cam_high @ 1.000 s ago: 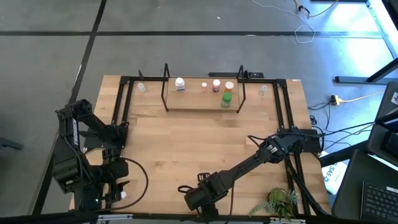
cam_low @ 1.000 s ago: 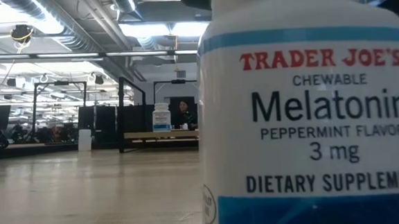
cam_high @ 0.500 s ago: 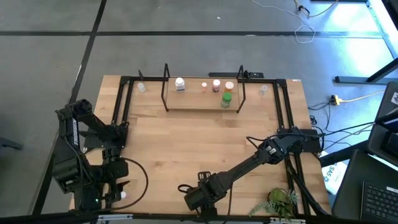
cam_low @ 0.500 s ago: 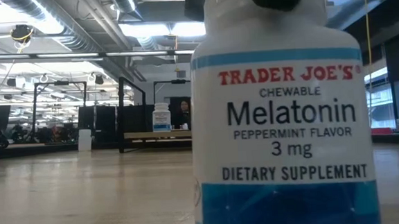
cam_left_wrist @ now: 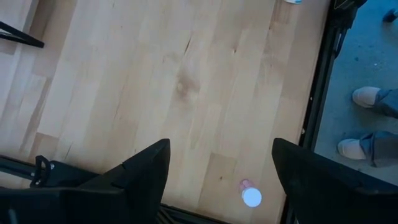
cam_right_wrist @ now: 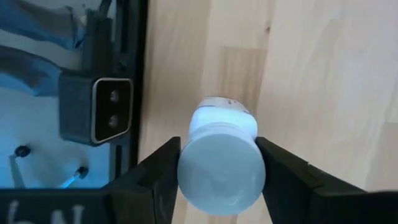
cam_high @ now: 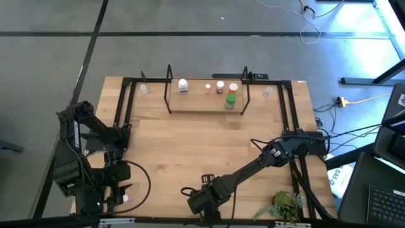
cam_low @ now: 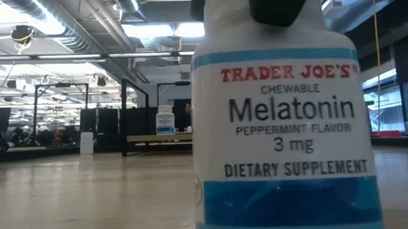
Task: Pick and place medicine bottles onto shelf by color
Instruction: Put the white and blue pill bottle on the shelf
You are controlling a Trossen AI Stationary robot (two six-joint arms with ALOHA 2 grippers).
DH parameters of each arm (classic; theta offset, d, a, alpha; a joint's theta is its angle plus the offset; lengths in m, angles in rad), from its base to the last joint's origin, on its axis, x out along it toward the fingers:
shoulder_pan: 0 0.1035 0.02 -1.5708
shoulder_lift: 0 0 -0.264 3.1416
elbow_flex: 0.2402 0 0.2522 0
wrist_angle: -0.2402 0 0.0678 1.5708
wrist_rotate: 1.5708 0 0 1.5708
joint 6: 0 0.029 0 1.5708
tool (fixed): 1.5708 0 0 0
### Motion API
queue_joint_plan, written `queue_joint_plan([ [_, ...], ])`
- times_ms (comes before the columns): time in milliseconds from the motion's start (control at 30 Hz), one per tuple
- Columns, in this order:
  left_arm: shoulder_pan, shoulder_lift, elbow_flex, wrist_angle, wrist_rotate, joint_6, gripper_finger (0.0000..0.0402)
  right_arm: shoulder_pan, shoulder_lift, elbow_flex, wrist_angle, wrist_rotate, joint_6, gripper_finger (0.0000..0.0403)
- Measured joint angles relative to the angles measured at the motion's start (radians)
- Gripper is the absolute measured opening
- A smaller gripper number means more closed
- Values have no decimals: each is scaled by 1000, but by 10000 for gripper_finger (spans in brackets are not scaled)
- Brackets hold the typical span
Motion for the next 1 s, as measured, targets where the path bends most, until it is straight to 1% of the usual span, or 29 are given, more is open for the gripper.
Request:
queue_joint_plan([
  [167,0,0,0,0,0,0,276,-8,0,0,0,25,2,183],
  [300,0,0,0,0,-8,-1,276,-34,0,11,-18,0,-4,183],
  [500,2,0,0,0,-29,-9,276,-93,-16,22,-24,-82,-50,183],
  [833,33,-2,0,-7,-143,-31,276,-216,-128,23,-73,-88,-74,182],
  [1000,83,-5,0,-8,-236,-31,276,-297,-200,23,-110,-44,-138,182],
])
